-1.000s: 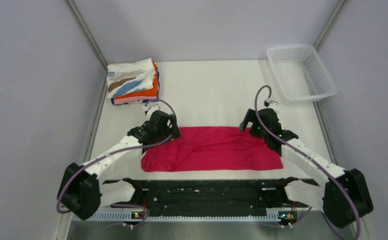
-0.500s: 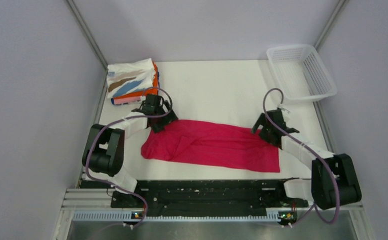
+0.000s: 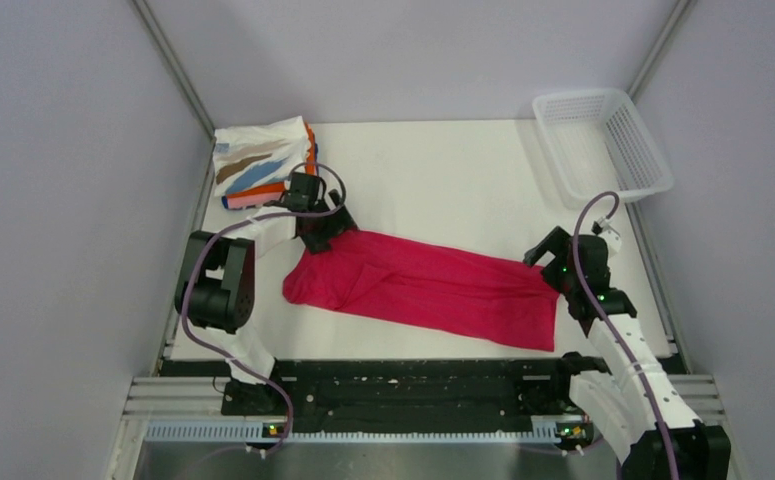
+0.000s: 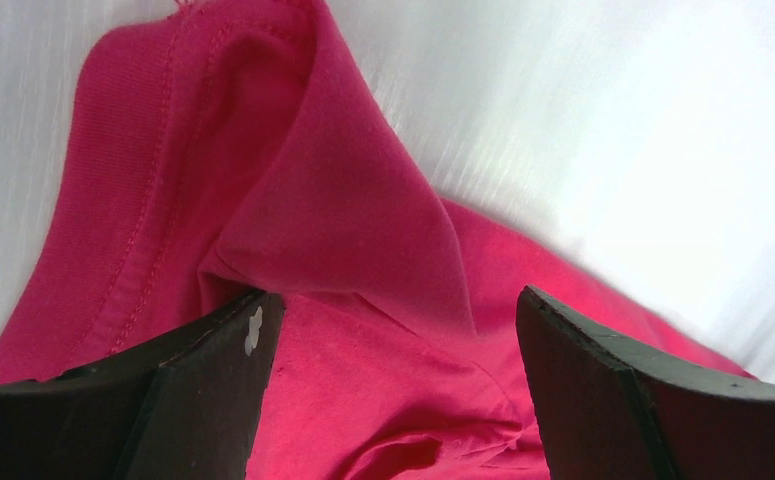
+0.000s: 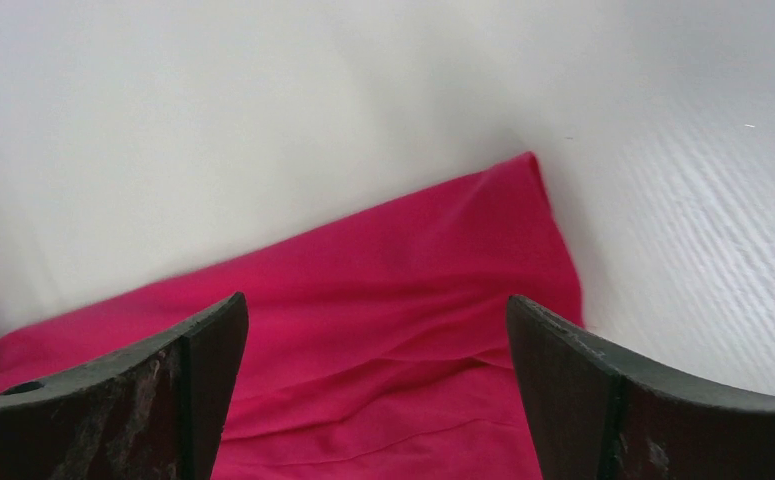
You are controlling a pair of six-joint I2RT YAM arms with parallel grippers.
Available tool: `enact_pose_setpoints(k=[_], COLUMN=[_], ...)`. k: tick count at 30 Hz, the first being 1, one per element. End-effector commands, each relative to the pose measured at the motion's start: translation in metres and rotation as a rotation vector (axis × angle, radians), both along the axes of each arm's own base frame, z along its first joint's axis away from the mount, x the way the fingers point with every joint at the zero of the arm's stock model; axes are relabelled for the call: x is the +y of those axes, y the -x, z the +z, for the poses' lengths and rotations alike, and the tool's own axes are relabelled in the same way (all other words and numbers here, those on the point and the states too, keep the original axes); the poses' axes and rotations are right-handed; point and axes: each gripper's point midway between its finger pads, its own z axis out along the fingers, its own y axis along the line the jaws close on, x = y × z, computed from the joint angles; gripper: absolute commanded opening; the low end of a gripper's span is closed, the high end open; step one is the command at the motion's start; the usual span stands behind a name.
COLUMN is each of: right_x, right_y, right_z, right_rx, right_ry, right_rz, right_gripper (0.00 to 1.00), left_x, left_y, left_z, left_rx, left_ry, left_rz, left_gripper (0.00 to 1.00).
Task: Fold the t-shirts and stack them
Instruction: Fold the other side of the tshirt into a rectangle
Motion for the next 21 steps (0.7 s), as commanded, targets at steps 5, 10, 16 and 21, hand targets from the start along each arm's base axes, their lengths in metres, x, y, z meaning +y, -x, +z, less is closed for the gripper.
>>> enact_pose_setpoints(k=[5, 10, 16, 21], right_x=[0.043, 0.049, 0.051, 0.052], right_y=[-0.019, -0.019, -0.017, -0.014], right_z=[0.023, 0.02, 0.021, 0.02], right_rx=[-0.128, -0.131, -0.134, -0.135], right_ry=[-0.124, -0.147, -0.151, -0.156], right_rz=[0.219, 0.248, 0.262, 0.267], right_gripper=[0.99, 0.99, 0.99, 0.99], left_x=[0.006, -0.009, -0.052, -0.082], left_y=[0.049, 0.076, 0.089, 0.096], left_z=[0.023, 0.02, 0.005, 0.003], left_rx=[0.024, 0.049, 0.076, 0.063], left_ry=[-0.237, -0.296, -0.107, -0.016], left_rz=[-0.025, -0.072, -0.208, -0.295], left_gripper=[0.94, 0.95, 0.96, 0.96])
